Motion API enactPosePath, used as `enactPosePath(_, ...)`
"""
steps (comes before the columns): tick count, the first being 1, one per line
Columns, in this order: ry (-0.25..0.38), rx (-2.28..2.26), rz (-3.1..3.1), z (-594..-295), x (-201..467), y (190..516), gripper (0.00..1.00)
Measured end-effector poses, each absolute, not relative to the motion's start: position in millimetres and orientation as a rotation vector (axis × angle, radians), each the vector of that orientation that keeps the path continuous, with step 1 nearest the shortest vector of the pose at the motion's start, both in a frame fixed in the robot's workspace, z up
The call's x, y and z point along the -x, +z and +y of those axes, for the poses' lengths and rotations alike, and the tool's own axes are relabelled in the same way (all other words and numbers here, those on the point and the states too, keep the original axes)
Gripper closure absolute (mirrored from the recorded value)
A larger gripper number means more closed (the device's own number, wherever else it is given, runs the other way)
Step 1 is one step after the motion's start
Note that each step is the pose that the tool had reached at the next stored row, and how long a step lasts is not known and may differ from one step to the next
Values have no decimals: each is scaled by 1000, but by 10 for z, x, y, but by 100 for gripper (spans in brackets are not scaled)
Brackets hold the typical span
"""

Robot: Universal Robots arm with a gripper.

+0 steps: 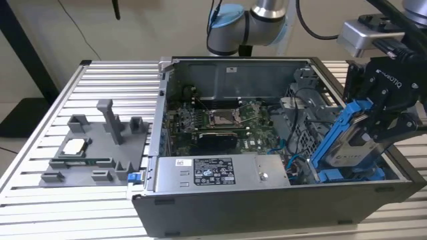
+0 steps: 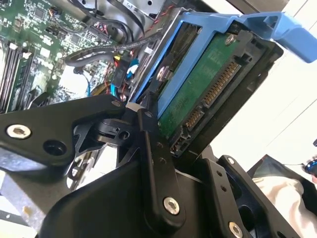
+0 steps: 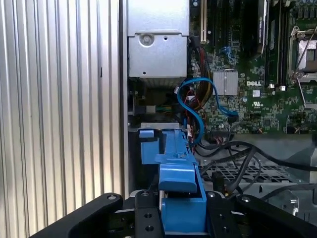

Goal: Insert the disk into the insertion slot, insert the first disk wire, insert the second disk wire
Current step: 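Insert the disk into the insertion slot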

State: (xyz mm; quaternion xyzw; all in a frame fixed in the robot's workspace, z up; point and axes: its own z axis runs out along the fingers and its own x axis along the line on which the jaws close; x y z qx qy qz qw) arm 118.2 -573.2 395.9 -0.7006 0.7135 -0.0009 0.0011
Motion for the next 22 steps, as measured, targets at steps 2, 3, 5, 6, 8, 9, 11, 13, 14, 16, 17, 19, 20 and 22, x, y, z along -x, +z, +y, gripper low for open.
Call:
enactPosePath(2, -2, 2199, 2240, -5732, -1182, 3928, 67)
enactPosePath(3, -2, 2199, 2239, -5732, -1181, 3912, 67)
enactPosePath(5, -1, 2199, 2239, -5733, -1181, 3882, 67)
enactPosePath(6, 0, 2198, 2239, -5732, -1181, 3874, 67)
enactPosePath(8, 0, 2198, 2239, -5732, -1181, 3873, 67)
enactPosePath(9, 0, 2198, 2239, -5732, -1181, 3873, 67)
enactPosePath(11, 0, 2198, 2239, -5733, -1181, 3873, 67)
enactPosePath(13, 0, 2198, 2239, -5733, -1181, 3873, 67)
enactPosePath(14, 0, 2198, 2239, -5733, -1181, 3873, 67)
enactPosePath(16, 0, 2198, 2239, -5732, -1181, 3872, 60)
enactPosePath(17, 0, 2199, 2239, -5732, -1181, 3872, 60)
enactPosePath(19, 0, 2198, 2239, -5733, -1181, 3871, 53)
enactPosePath(20, 0, 2198, 2239, -5733, -1181, 3871, 53)
enactPosePath(22, 0, 2198, 2239, -5733, -1181, 3871, 53)
